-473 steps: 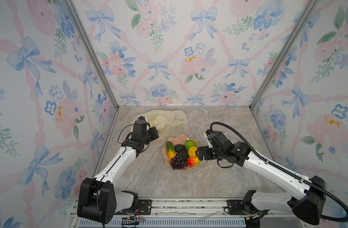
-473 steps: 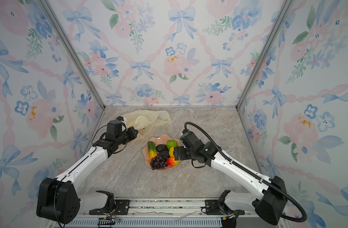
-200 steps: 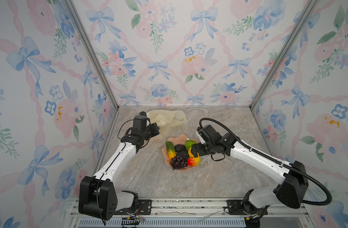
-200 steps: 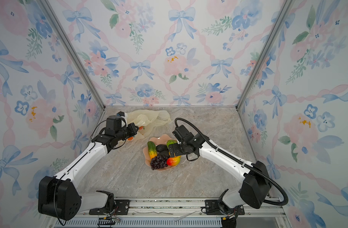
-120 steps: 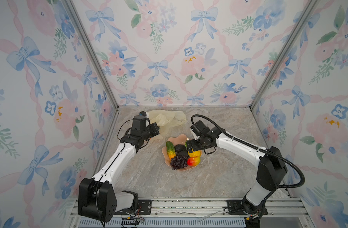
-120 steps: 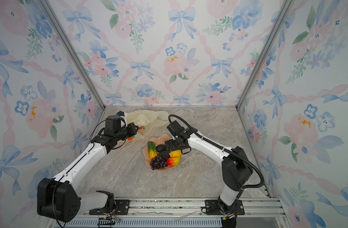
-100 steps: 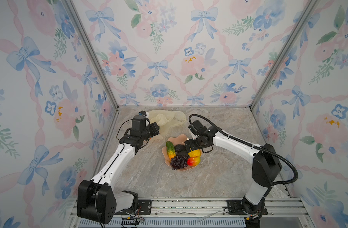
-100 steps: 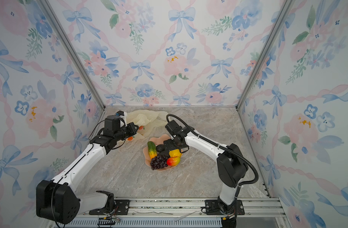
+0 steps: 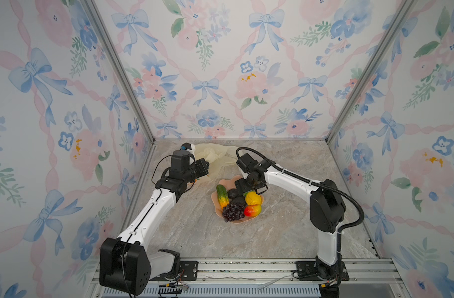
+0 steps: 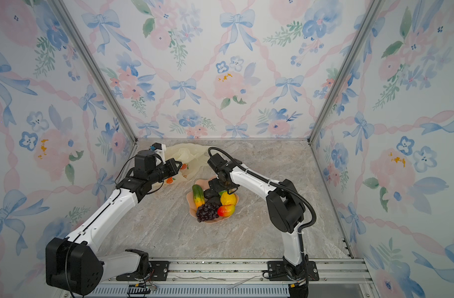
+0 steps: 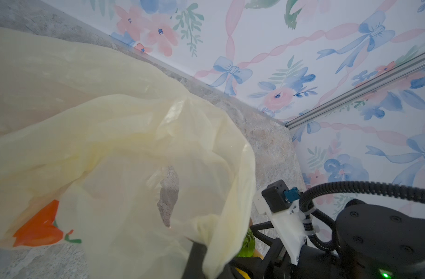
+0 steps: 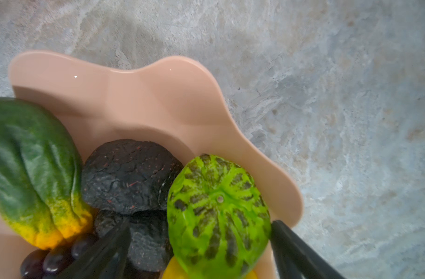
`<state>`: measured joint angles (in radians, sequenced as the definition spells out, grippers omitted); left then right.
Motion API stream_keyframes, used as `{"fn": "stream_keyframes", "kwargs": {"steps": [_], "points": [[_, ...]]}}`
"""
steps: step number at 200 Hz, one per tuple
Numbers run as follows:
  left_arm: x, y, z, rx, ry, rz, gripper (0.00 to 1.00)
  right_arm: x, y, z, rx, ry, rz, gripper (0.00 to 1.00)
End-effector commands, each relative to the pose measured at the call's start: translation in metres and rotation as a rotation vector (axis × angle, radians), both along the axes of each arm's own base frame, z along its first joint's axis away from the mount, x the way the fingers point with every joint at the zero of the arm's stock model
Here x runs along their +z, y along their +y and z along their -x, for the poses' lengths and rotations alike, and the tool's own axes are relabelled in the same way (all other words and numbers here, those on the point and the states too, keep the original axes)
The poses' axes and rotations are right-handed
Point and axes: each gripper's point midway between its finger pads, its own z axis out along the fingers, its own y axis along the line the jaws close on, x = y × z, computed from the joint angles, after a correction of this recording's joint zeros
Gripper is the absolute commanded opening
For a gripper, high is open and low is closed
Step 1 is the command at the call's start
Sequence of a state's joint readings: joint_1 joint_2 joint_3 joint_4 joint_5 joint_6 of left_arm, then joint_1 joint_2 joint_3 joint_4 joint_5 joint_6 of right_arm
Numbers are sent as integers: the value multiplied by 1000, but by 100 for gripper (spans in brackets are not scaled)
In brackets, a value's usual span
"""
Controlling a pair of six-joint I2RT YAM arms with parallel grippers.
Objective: Place the fruits into the plastic bag
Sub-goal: Pick up the fruit from the plate.
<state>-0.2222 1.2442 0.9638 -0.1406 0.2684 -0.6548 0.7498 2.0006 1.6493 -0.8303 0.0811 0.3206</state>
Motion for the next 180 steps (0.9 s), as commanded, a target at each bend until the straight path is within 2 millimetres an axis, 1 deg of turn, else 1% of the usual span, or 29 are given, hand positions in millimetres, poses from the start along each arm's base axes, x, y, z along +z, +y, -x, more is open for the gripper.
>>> {"fn": "stream_keyframes", "kwargs": {"steps": [1,27,44,84,102,113,123,134,180], "points": [[1,-4,5,-23,-17,10,0,-3,-5,1,16,4,71,90],[0,-4,4,-21,-18,14,0,-6,-7,-2,30,-14,133,85],[-1,-3,4,-18,-20,15,0,-7,-5,-3,45,-25,164,83],[-4,-4,4,-16,-12,24,0,-8,-1,-6,45,-34,168,64],[-4,-3,4,-17,-13,24,0,-6,1,-6,41,-38,158,59],[-5,-4,4,-19,-12,26,0,-3,3,-7,38,-47,151,56],[-5,-4,5,-23,-10,29,0,1,5,-8,36,-58,139,51],[-3,-4,5,-24,-15,29,0,6,9,-9,38,-71,127,48],[-2,-2,2,-26,-22,26,0,28,21,-10,49,-134,90,46]]}}
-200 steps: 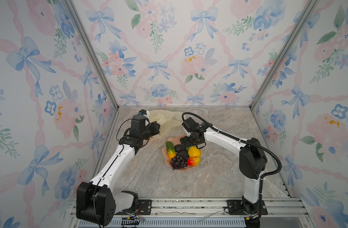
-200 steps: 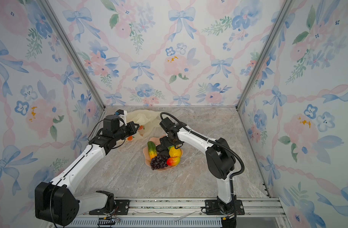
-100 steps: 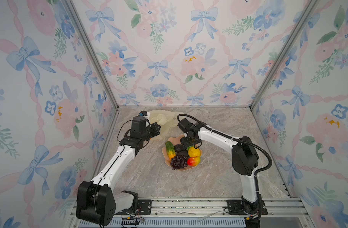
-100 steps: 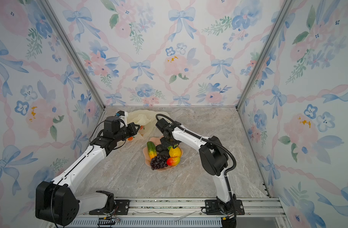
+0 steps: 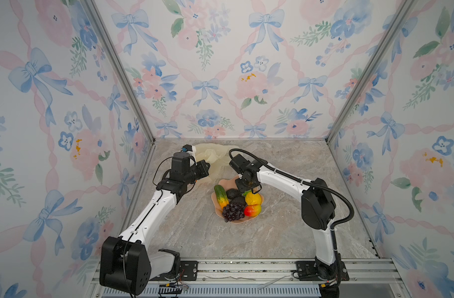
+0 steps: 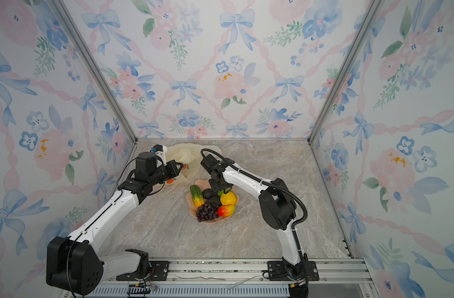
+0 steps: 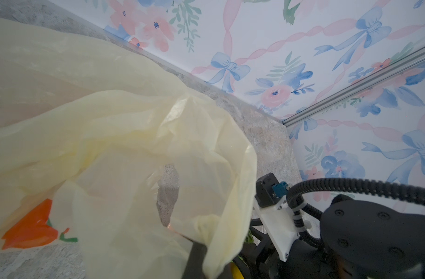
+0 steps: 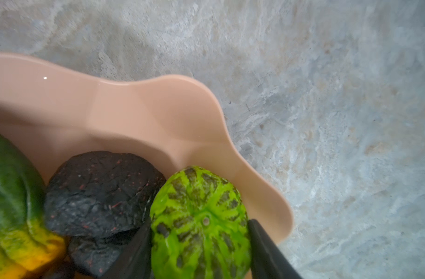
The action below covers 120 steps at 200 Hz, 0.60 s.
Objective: Place the fruits into the plastic bag
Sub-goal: Pick up the fruit from the plate.
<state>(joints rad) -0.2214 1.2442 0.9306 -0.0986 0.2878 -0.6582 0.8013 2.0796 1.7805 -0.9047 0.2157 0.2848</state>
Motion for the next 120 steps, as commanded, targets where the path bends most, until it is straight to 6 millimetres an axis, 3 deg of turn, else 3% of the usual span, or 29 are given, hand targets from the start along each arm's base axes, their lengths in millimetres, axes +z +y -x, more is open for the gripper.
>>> {"fn": "stream_keyframes", "kwargs": {"steps": [1,61,120], "points": [[4,0,1,-13,-18,13,0,23,10,0,7,-57,-30,46],[-3,2,1,-6,10,10,0,34,25,3,23,-60,-121,45],[-13,4,4,2,32,4,0,45,27,6,28,-67,-206,43]]}}
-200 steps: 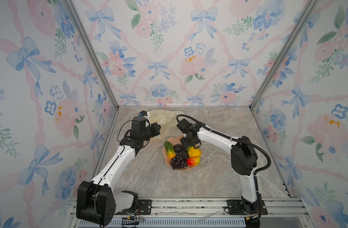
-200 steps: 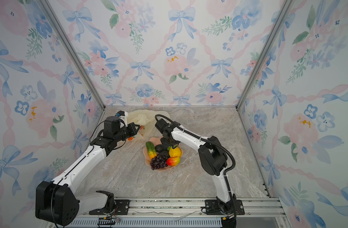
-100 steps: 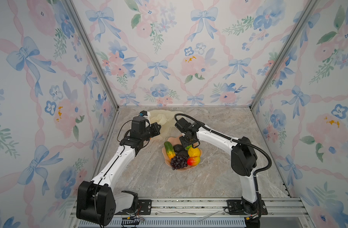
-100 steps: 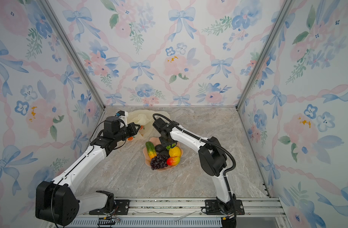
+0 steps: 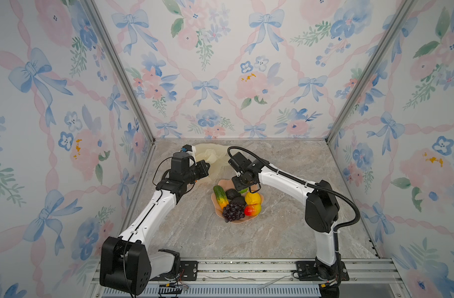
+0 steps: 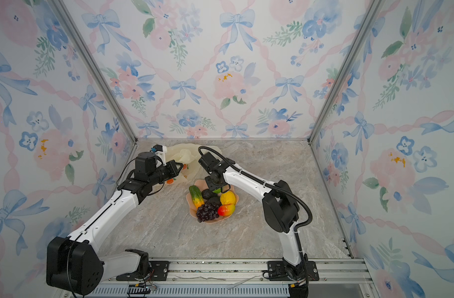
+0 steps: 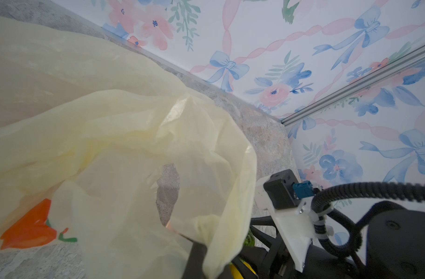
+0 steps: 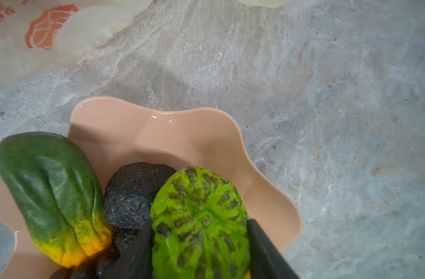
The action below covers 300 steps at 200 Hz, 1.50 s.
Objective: Place the fruits into the plastic bag
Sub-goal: Pick up the fruit from the plate, then place the fruit in the plastic bag.
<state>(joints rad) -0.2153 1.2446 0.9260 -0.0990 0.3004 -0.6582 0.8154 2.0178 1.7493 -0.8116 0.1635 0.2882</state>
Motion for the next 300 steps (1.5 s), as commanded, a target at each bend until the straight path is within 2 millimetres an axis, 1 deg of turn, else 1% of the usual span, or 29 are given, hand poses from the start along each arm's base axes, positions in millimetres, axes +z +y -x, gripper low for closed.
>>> {"fn": "stream_keyframes", "kwargs": {"steps": [1,43,106,136,167,189,206,219,250,277,300], "points": [[-11,3,3,7,25,0,0,22,6,5,-1,-17,-85,43],[-12,2,5,-5,21,-5,0,29,9,5,-15,-3,-179,42],[-10,2,7,-8,13,-9,0,39,9,9,-13,-10,-239,41],[-11,3,8,-3,13,-10,0,43,14,10,-8,-1,-297,40],[-14,3,10,-2,19,-4,0,45,13,9,-12,13,-328,40],[-13,1,10,-11,20,4,0,49,12,9,-26,32,-387,40],[-11,-1,11,-16,15,5,0,53,10,6,-50,56,-463,40],[-9,-1,11,-19,9,7,0,60,12,4,-72,81,-555,40],[-3,-2,13,-27,-3,16,0,78,26,-1,-111,145,-789,40],[5,-4,15,-35,-20,25,0,92,39,-6,-123,165,-909,40],[10,-5,17,-41,-31,33,0,98,48,-14,-144,187,-1003,40]]}}
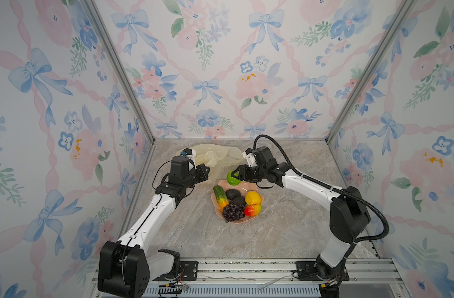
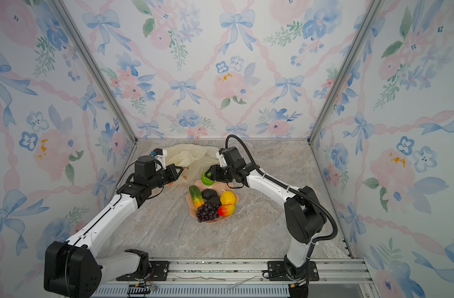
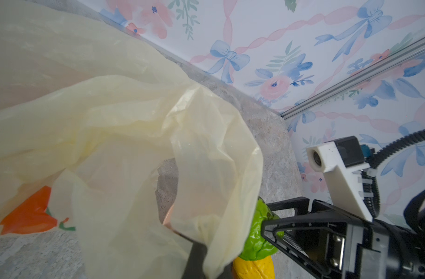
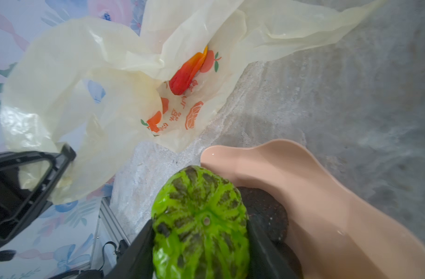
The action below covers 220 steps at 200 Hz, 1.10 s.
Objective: Place the fruits into the plastic bag
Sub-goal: Place the fruit in the plastic bag.
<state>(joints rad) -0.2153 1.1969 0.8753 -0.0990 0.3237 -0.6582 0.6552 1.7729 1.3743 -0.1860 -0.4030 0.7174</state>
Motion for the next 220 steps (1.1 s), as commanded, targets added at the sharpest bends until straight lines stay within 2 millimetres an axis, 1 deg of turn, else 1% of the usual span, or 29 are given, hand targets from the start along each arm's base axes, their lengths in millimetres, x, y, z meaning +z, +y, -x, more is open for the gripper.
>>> {"fn": "stream_keyframes", "kwargs": {"steps": [1,42,83,137,158,220], "points": [[16,-4,3,-20,-38,24,0,31,20,-7,-3,8,-197,40],[23,-8,0,-30,-46,51,0,23,39,-27,-29,57,-300,39],[34,-11,-2,-39,-72,86,0,6,53,-46,-56,92,-341,37],[33,-20,-2,-70,-50,127,0,-19,76,-71,-78,135,-360,37],[35,-23,-2,-84,-49,136,0,-26,86,-80,-83,144,-369,37],[31,-34,-4,-124,-22,151,0,-34,114,-100,-77,155,-383,37]]}}
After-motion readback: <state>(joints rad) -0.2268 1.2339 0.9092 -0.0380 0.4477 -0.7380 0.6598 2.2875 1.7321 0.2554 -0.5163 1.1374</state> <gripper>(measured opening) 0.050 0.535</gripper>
